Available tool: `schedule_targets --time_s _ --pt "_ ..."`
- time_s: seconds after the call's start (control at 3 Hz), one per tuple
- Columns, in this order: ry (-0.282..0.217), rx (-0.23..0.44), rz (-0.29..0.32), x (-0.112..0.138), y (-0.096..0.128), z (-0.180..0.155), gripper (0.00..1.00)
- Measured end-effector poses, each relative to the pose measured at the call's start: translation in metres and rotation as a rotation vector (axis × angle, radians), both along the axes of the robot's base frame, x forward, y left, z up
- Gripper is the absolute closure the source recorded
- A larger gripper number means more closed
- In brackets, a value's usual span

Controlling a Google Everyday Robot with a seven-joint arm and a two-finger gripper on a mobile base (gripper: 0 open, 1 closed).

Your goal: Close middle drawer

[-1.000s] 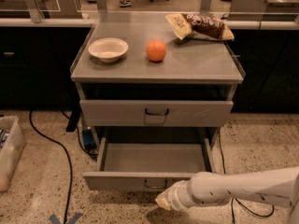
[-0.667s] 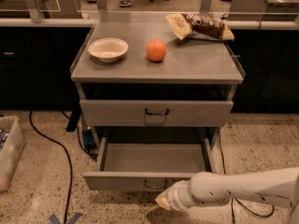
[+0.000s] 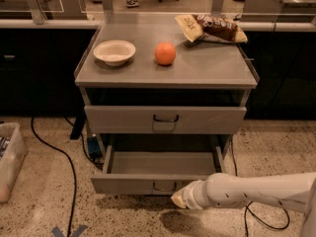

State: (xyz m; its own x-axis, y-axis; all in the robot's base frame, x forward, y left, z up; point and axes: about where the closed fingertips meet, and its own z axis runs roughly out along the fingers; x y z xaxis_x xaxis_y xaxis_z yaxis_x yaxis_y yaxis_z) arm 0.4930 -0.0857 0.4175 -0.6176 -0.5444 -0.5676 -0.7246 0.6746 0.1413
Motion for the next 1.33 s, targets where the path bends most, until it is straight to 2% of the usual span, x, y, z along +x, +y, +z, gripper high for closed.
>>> schedule_targets --time_s 0.33,0.67,1.0,1.33 --pt "0.000 0.000 0.000 0.000 0.000 0.000 1.00" --pt "-0.017 -0.011 -0.032 0.008 -0.005 -0.001 1.00" --pt "-0.085 -0.033 -0.075 0.047 -0.014 0.001 1.00" --pt "-0.165 -0.024 -0.092 0.112 -0.009 0.017 1.00"
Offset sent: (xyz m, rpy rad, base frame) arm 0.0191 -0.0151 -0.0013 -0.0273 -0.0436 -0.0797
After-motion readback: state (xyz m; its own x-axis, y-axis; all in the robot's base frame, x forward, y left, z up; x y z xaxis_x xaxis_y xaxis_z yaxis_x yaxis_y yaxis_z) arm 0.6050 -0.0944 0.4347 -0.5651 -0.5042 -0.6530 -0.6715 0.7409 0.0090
